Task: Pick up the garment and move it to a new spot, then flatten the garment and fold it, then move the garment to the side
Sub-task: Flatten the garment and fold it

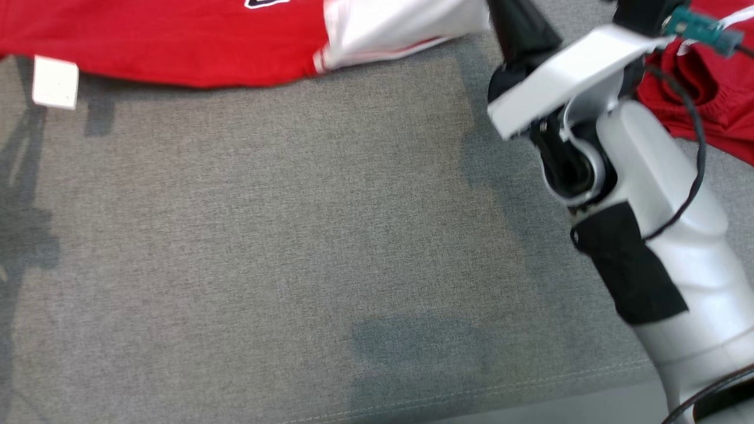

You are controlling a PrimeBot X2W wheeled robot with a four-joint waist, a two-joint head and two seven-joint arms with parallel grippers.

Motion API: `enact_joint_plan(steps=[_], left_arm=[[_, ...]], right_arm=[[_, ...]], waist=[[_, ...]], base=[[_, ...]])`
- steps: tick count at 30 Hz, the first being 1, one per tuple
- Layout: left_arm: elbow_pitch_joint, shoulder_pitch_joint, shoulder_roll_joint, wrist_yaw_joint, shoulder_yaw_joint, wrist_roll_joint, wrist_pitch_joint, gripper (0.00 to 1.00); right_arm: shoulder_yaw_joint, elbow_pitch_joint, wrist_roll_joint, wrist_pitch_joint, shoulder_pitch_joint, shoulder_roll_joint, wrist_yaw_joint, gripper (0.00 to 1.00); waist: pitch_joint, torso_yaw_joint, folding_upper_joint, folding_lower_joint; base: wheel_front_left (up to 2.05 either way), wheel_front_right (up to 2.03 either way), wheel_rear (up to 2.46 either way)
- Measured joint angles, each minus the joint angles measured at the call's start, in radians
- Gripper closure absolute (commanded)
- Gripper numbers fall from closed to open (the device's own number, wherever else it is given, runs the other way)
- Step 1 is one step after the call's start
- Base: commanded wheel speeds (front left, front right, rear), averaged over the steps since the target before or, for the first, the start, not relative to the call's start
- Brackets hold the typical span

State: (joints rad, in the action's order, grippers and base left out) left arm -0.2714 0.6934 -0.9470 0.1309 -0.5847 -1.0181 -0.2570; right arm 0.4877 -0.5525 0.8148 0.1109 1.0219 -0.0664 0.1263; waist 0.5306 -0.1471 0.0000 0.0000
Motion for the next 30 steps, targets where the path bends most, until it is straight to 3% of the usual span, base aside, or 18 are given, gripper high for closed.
enact_joint_plan(steps=[4,15,24,30], left_arm=[[0.02,-0.115,0.05,0.0,0.07,0.047,0.0,1.0],[0.021,-0.339,0.146,0.0,0.09,0.113,0.0,1.0],[-0.002,-0.447,0.203,0.0,0.081,0.156,0.0,1.0],[-0.003,-0.521,0.22,0.0,0.063,0.173,0.001,1.0]], right_arm=[[-0.032,0.1,-0.02,-0.157,-0.125,0.0,0.0,1.0],[-0.133,0.367,-0.005,-0.664,-0.535,0.002,0.0,1.0],[-0.257,0.538,0.021,-0.854,-0.771,0.008,0.0,1.0],[-0.292,0.584,0.023,-0.915,-0.884,0.01,0.0,1.0]], waist=[[-0.027,0.009,0.0,0.0],[-0.161,0.03,0.0,0.0],[-0.278,0.041,0.0,0.0],[-0.336,0.049,0.0001,0.0]], base=[[0.0,0.0,0.0],[0.0,0.0,0.0],[0.0,0.0,0.0],[0.0,0.0,0.0]])
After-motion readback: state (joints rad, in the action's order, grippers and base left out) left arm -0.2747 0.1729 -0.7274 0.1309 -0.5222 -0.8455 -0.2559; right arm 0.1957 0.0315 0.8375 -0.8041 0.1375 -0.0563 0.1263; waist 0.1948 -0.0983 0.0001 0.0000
